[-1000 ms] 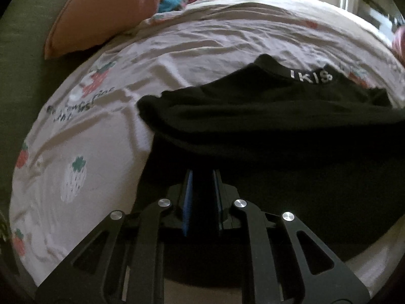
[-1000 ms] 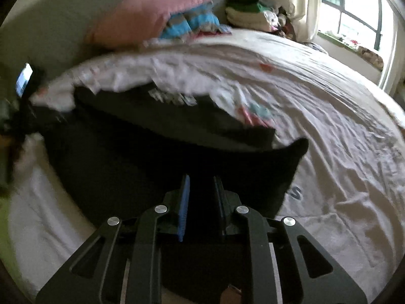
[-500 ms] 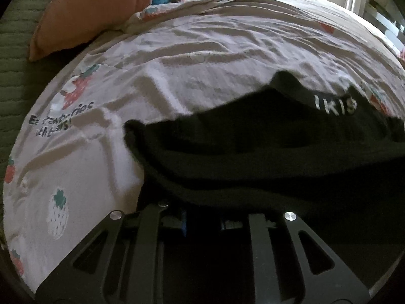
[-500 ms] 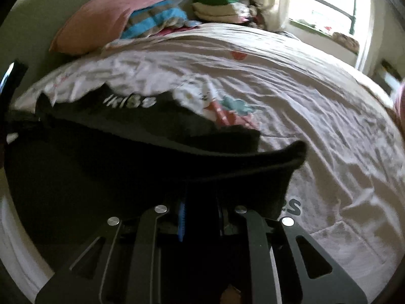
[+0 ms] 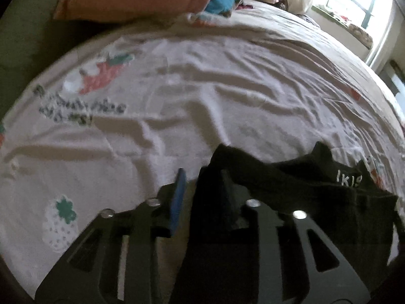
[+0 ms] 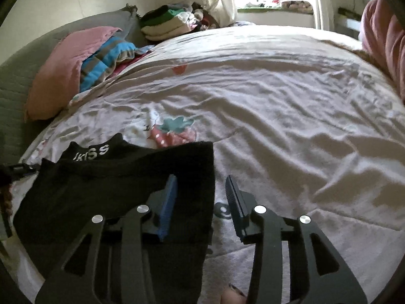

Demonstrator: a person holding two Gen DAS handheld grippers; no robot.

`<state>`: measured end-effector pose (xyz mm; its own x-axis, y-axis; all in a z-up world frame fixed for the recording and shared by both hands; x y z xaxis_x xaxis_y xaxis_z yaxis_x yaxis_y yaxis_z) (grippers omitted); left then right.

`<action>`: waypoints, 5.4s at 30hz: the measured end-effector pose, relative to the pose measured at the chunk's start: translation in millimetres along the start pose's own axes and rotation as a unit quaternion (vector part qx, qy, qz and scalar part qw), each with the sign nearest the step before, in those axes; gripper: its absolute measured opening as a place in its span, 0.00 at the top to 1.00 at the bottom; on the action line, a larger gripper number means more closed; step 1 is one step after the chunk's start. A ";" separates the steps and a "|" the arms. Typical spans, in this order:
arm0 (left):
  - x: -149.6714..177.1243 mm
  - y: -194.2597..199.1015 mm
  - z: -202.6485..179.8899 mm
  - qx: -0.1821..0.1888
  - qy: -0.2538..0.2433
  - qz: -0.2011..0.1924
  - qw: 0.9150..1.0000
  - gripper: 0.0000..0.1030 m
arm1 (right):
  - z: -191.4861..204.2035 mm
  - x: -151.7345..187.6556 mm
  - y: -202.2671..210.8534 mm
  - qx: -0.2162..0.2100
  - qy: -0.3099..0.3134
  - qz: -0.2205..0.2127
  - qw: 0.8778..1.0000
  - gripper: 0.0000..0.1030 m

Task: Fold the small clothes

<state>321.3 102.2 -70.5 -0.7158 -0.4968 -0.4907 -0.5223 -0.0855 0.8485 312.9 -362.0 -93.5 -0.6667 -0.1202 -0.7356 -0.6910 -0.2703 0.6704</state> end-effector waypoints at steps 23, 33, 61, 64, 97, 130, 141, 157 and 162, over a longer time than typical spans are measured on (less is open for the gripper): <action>8.5 26.2 -8.1 0.049 -0.052 -0.050 0.996 0.93 | 15.2 -8.9 29.6 -0.013 0.023 -0.069 0.997 0.93; -1.7 15.0 -0.5 0.041 -0.023 -0.064 0.997 0.97 | 13.6 -7.2 22.5 0.020 0.019 -0.073 0.997 0.93; 49.2 14.0 21.1 -0.017 -0.026 -0.052 0.998 0.51 | 8.4 24.8 9.7 0.108 0.024 0.032 0.993 0.41; 57.7 22.2 26.1 -0.006 -0.024 -0.051 0.998 0.42 | 5.9 33.0 19.0 0.116 0.011 0.035 0.993 0.40; 112.7 117.1 42.3 0.062 -0.081 -0.069 0.992 0.09 | 83.2 57.0 129.1 0.107 0.036 -0.010 0.994 0.06; 54.3 81.5 88.2 0.050 -0.028 -0.036 0.998 0.09 | 339.1 62.7 46.3 -0.021 0.317 0.028 0.948 0.06; 37.7 54.1 74.5 0.032 -0.031 -0.024 0.999 0.09 | 376.9 61.7 2.9 -0.004 0.371 0.045 0.928 0.06; 23.7 19.0 57.9 0.060 0.013 0.044 0.997 0.09 | 389.2 49.1 11.7 0.006 0.399 -0.040 0.916 0.81; 24.2 18.3 48.9 0.081 0.016 0.064 0.995 0.09 | 387.0 52.9 20.1 0.013 0.406 -0.057 0.912 0.86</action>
<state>271.8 130.9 -76.5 -0.7674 -0.5222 -0.3720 -0.4974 0.1187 0.8594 155.6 -4.1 -81.4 -0.1698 -0.7632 -0.6235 -0.7564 -0.3046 0.5788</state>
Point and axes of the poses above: each gripper's, at about its wrist camera, not at the fingertips, and y roughly against the way its jaws point, z to its left, x to its underside, the point moved 1 cm from there along -y, roughly the way its jaws point, and after that the axes turned 12 degrees about y, right-handed, at the moved point
